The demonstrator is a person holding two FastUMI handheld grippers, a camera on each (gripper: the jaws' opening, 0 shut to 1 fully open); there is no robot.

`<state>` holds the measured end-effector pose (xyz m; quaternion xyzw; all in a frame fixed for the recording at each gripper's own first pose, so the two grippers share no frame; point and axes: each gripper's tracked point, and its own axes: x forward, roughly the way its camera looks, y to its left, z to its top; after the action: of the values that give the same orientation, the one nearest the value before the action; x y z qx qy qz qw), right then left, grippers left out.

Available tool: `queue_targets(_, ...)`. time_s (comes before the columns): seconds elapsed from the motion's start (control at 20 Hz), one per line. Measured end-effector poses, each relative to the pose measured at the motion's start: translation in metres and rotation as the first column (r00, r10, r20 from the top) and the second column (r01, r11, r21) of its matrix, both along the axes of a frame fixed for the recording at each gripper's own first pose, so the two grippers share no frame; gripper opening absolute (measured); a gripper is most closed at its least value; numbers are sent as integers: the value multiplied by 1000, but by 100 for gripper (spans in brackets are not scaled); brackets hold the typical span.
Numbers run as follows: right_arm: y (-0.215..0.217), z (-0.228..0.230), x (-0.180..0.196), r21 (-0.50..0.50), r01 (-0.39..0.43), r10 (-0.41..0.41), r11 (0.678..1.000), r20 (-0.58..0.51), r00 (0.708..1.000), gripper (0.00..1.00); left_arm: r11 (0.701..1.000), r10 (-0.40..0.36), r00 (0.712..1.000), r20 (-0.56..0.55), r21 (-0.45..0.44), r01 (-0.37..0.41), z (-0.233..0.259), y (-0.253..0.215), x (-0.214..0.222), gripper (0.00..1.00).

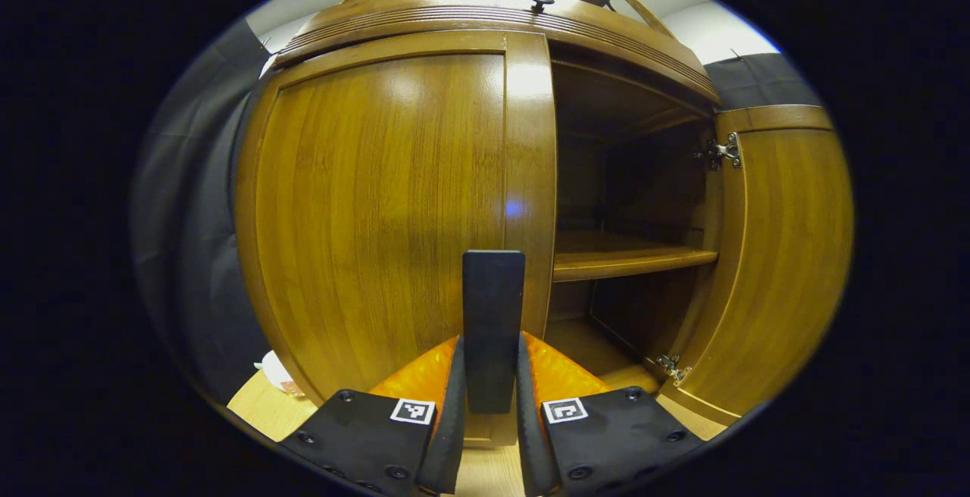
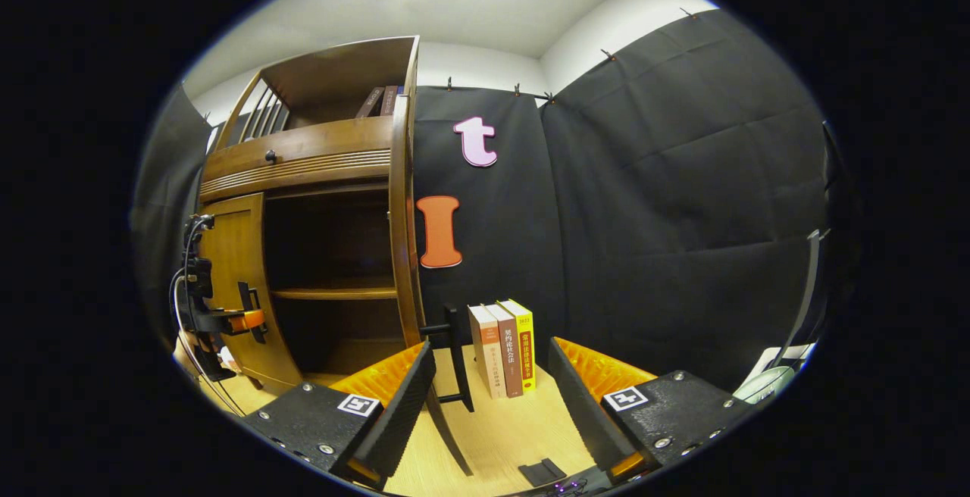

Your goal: Open the right door of the double-door shoe cabinet with the right hand, and open the left door with the left hand.

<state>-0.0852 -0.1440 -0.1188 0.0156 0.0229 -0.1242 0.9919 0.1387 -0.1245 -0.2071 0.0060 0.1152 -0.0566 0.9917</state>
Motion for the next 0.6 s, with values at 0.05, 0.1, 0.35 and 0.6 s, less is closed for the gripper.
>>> queue_targets(0.05, 3, 0, -1, -2, -2, 2, 1000, -1, 1000, 92, 1000, -6, 1000, -6, 3, 6, 1, 2, -8, 35)
queue_targets(0.1, 7, 2, -3, -3, -6, 6, 1000, -2, 1000, 92, 1000, -12, 1000, -8, 3, 12, 2, 4, -16, 38)
queue_targets(0.35, 31, 12, -14, -11, -33, 34, 999, 15, 999, 98, 998, -53, 999, -14, -18, 52, 9, 17, -56, 34)
queue_targets(0.6, 59, 8, -18, -17, -78, 78, 997, -5, 997, 86, 997, -70, 998, 0, -26, 70, 15, 36, -90, 35)
